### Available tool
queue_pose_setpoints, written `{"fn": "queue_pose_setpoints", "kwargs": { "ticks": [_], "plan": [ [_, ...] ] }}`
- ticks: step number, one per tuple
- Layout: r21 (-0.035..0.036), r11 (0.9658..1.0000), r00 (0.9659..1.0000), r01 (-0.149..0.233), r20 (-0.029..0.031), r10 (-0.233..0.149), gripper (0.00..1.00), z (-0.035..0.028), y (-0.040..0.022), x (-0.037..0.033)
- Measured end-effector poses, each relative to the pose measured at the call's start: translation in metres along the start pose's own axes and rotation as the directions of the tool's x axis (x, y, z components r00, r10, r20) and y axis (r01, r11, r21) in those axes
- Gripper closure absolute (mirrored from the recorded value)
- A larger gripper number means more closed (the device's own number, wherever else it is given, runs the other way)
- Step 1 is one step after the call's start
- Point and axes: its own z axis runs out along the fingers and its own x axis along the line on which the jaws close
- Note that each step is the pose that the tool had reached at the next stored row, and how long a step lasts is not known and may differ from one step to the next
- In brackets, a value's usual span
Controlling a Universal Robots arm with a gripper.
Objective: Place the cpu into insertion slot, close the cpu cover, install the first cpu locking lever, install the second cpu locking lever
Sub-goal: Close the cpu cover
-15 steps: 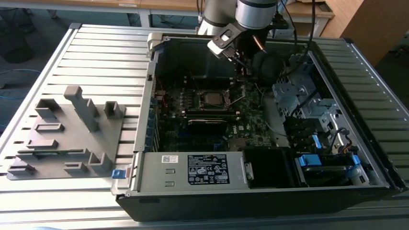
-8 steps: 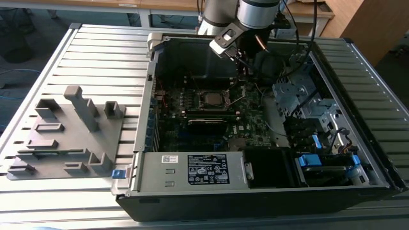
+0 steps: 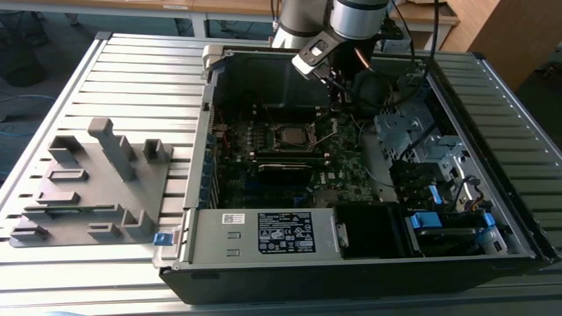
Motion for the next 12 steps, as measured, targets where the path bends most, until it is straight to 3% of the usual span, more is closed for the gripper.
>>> {"fn": "queue_pose_setpoints", "kwargs": {
  "ticks": [12],
  "plan": [
    [0.0, 1.0, 1.0, 0.0, 0.0001, 0.0, 0.89, 0.0009, 0.0228, 0.0005]
  ]
}}
